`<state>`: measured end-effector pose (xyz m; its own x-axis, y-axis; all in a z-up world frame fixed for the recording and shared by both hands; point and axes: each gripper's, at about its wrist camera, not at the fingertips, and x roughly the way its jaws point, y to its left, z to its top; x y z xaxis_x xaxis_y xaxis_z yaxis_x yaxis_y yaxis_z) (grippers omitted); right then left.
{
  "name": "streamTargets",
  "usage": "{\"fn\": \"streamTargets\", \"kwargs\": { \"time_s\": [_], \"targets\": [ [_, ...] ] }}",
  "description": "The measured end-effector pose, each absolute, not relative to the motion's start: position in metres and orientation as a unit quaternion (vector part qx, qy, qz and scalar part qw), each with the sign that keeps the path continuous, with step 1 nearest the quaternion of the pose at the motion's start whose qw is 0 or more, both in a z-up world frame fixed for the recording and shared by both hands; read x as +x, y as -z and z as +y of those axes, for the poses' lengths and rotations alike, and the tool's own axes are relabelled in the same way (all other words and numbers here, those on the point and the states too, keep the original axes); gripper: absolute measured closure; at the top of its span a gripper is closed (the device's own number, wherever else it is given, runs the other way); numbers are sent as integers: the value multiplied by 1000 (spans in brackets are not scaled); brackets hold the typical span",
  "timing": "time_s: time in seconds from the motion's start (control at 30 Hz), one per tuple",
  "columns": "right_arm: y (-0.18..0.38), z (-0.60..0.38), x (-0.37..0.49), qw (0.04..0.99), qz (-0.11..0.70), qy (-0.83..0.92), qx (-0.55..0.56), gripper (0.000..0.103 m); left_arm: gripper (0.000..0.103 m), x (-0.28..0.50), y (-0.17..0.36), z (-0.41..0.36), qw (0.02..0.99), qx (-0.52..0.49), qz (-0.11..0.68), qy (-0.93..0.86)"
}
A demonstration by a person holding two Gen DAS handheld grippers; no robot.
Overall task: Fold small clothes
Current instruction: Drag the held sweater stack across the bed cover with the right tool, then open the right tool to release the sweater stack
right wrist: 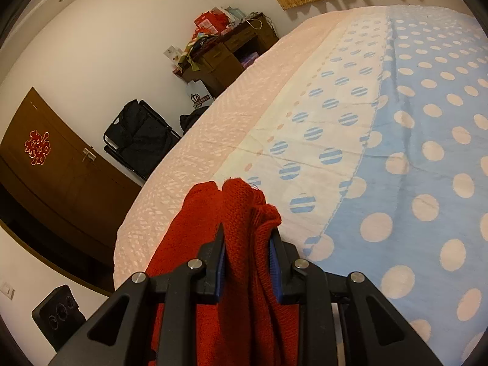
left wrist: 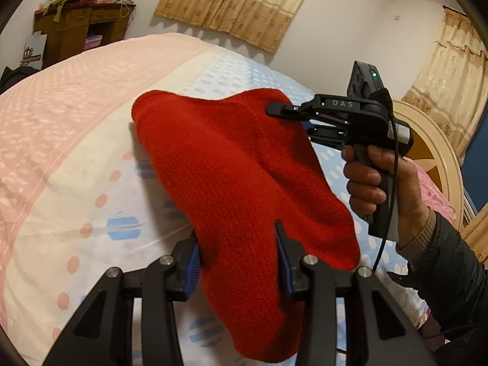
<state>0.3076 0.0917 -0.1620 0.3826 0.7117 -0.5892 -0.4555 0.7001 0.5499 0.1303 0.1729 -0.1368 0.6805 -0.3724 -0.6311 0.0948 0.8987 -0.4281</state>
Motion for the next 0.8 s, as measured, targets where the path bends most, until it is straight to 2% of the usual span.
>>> {"fn": "streamTargets", "kwargs": {
  "time_s": [0.47,0.6,0.67,0.8],
  "targets": [
    [190,105,331,815,449,-336,148,79,59,133,156,176,890,-193,395,122],
    [205,101,336,813,464,-319,147,78,51,133,165,174,893,-190,393,110],
    [208,99,334,816,463,-317,141,73,43,132,164,173,898,-181,388,103],
    [196,89,320,830,446,-308,136,69,42,130,155,171,903,-169,383,95]
  ]
}}
